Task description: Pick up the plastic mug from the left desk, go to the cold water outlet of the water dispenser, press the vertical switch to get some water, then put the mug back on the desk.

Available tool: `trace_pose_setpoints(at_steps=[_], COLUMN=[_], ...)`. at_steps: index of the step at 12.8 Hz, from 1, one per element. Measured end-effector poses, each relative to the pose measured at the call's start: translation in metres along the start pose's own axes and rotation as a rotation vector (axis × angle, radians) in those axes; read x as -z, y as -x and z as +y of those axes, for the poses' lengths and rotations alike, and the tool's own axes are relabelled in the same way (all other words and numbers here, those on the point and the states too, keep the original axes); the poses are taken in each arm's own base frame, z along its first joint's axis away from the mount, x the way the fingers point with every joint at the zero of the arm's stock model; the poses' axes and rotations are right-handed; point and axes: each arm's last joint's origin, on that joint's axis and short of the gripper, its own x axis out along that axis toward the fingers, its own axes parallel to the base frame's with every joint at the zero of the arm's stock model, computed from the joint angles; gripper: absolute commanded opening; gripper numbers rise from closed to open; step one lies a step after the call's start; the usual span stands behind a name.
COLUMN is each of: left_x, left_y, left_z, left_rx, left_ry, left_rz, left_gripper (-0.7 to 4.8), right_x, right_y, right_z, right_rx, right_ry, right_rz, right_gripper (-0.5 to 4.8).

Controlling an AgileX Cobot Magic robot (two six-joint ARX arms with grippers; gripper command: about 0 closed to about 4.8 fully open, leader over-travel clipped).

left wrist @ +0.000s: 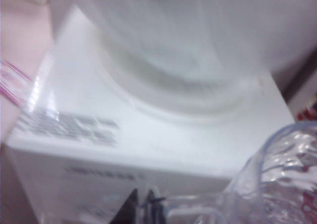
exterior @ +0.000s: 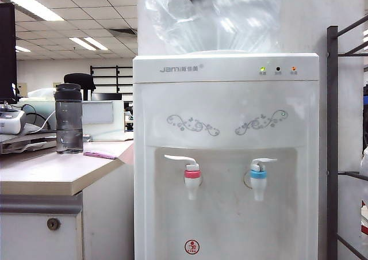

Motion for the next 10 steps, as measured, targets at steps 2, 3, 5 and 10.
trace_pose_setpoints(at_steps=[2, 3, 5, 10], left_x=[-0.016, -0.02, -0.069, -0.07], left_y=[0.011, 0.013, -0.011, -0.082], left_z=[0.009, 0.011, 0.089, 0.225], left_rx=[-0.05, -0.071, -0.446, -0.485], left_ry=[-0.016, -0.029, -0.071, 0.036], left_rz=[-0.065, -0.084, -0.173, -0.039], left_gripper=[-0.06, -0.05, -0.06, -0.06], right_x=[-0.003, -0.004, -0.007, -0.007], right_y=[0.002, 0.002, 0.004, 0.004], right_z=[0.001, 0.001, 0.002, 0.002], right_rx=[0.001, 0.002, 0.003, -0.002], right_ry=[-0.001, 0.002, 0.006, 0.006], right_rz=[-0.012, -0.017, -0.028, -0.029], right_gripper=[-0.01, -0.01, -0.01, -0.01])
